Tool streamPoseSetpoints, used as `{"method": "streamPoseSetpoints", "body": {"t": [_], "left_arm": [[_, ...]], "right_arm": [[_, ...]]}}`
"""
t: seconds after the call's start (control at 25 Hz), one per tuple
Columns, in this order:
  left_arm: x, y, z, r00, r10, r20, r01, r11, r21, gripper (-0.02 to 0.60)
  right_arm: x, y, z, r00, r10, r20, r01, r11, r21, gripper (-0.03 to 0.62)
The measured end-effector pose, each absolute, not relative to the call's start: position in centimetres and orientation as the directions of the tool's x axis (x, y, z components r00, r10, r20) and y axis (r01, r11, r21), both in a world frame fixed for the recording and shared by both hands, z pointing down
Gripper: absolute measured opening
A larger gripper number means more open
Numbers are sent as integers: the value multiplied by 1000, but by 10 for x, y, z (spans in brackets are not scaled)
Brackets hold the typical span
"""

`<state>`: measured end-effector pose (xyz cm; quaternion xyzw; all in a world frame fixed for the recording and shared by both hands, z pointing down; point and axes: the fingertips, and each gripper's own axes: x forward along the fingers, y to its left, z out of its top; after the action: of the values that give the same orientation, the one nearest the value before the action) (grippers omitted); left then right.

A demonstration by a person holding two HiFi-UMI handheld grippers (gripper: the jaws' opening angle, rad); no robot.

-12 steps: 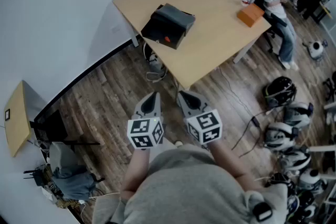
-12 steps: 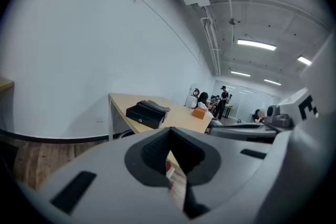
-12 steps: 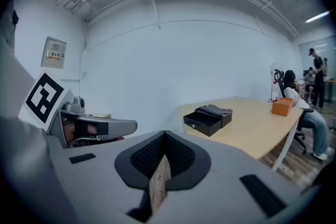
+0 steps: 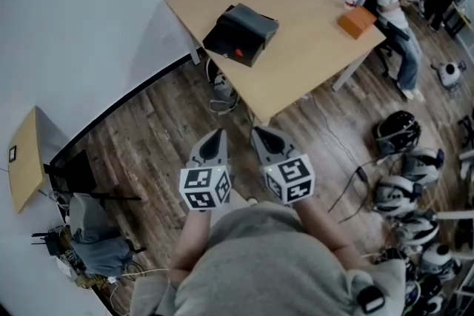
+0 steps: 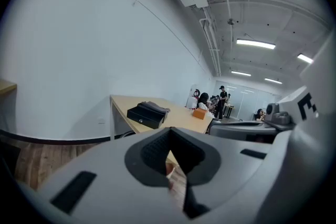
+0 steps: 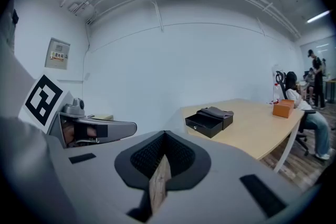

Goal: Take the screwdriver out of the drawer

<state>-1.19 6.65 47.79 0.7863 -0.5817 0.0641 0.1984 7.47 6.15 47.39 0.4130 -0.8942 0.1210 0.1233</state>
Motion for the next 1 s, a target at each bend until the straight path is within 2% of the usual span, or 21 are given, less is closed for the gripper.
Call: {"method": "streamPoseSetpoints", "body": {"t": [0.48, 1.0], "left_arm": [[-18, 51, 491, 308, -881, 359, -938, -219, 268, 0], [-57, -57, 499, 348, -863, 367, -926, -254, 280, 0]], "right_arm": [[69, 37, 479, -634, -690, 348, -762, 635, -128, -2], [33, -69, 487, -608, -704, 366, -786, 599, -155, -2]]}}
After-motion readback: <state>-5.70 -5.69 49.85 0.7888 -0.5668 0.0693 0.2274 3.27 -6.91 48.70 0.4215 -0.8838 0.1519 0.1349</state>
